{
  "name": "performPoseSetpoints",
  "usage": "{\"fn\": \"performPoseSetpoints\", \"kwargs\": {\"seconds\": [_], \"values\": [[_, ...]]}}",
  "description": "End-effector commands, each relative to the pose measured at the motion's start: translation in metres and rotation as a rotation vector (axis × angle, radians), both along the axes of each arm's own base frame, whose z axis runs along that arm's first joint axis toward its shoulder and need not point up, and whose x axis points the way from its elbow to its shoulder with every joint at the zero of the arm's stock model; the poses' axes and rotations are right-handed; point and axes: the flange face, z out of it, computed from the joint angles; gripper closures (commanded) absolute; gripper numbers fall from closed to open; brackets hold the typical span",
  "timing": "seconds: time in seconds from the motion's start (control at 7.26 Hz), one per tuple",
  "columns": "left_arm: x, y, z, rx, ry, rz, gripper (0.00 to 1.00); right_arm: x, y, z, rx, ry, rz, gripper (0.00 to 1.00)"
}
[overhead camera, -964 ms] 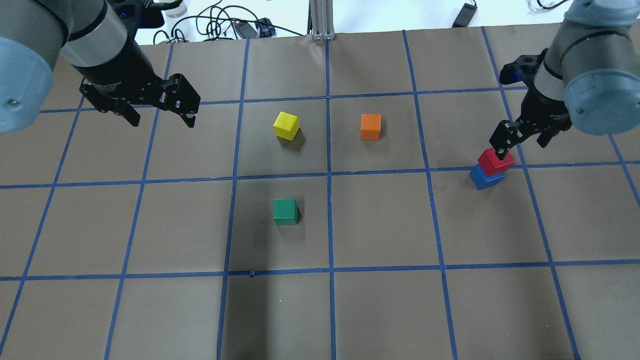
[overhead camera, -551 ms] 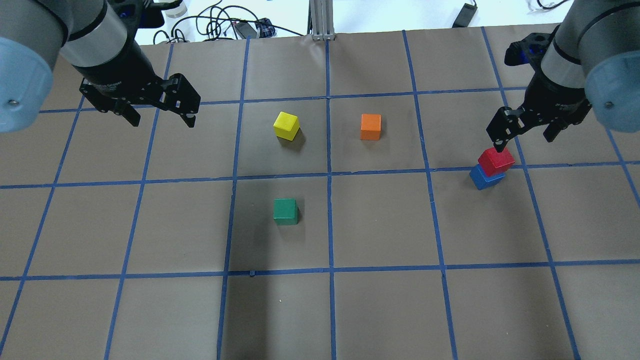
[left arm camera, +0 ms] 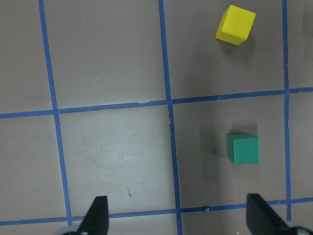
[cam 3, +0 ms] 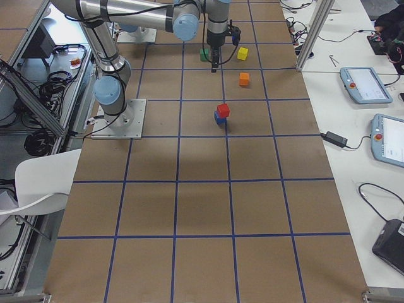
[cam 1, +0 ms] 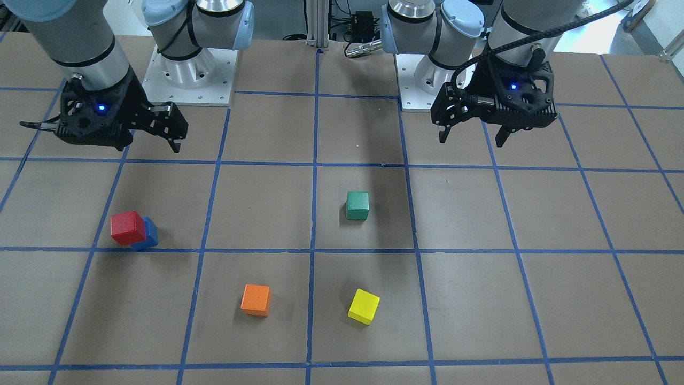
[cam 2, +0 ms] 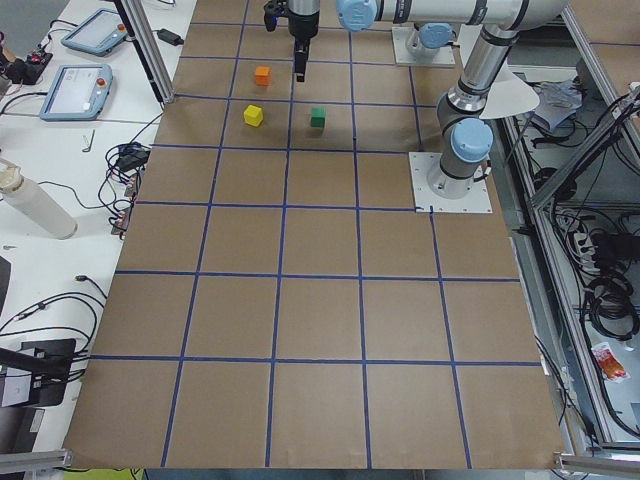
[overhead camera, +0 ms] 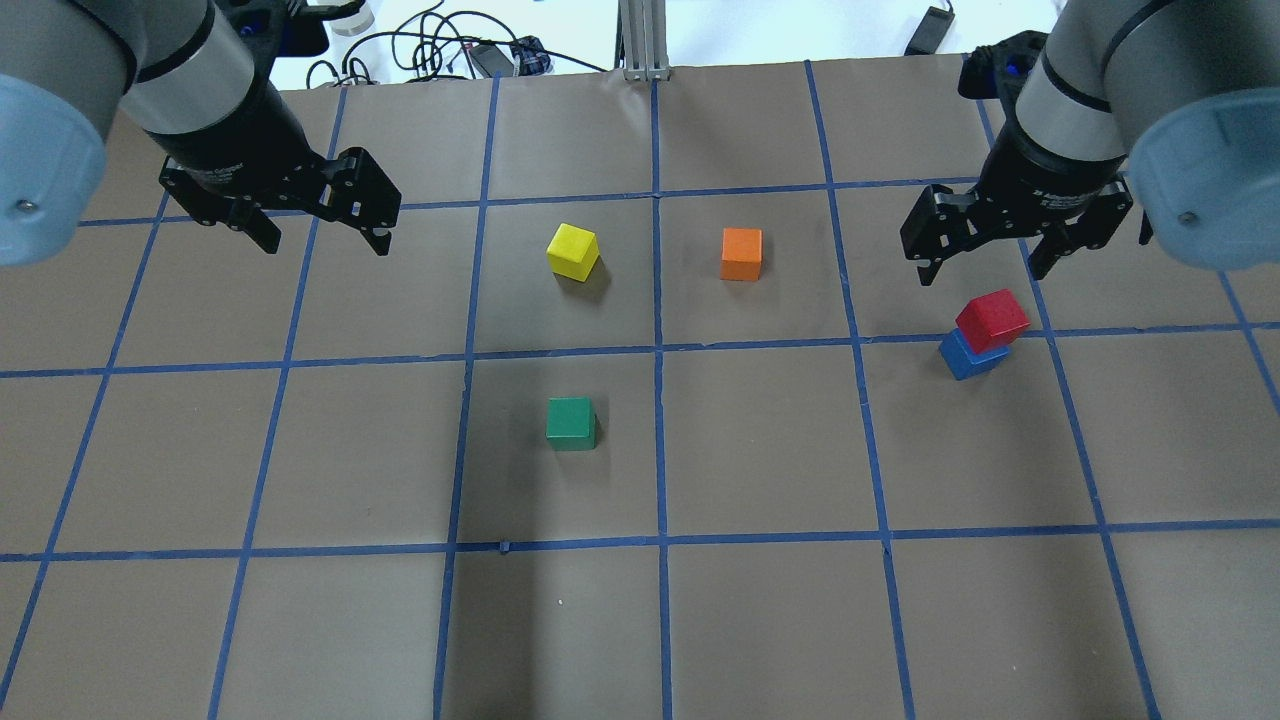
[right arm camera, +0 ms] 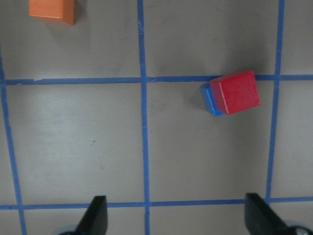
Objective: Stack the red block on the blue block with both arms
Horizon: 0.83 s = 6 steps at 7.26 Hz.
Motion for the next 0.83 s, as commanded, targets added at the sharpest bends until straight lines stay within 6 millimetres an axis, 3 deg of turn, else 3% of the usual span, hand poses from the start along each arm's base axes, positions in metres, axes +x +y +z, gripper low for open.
{"fn": "performPoseSetpoints", "kwargs": {"seconds": [0.0, 0.28, 0.69], "values": [[0.0, 0.0, 0.0, 0.0, 0.0, 0.0, 0.0, 0.04, 0.01, 0.002, -0.003, -0.028, -0.056, 0.0], [0.0, 0.001, 0.001, -0.002, 0.0, -0.002, 0.0, 0.041, 0.008, 0.021, -0.048, -0.069, -0.053, 0.0], [0.0, 0.001, 0.002, -0.003, 0.0, -0.002, 0.0, 0.035, 0.006, 0.025, -0.05, -0.051, -0.043, 0.0]]}}
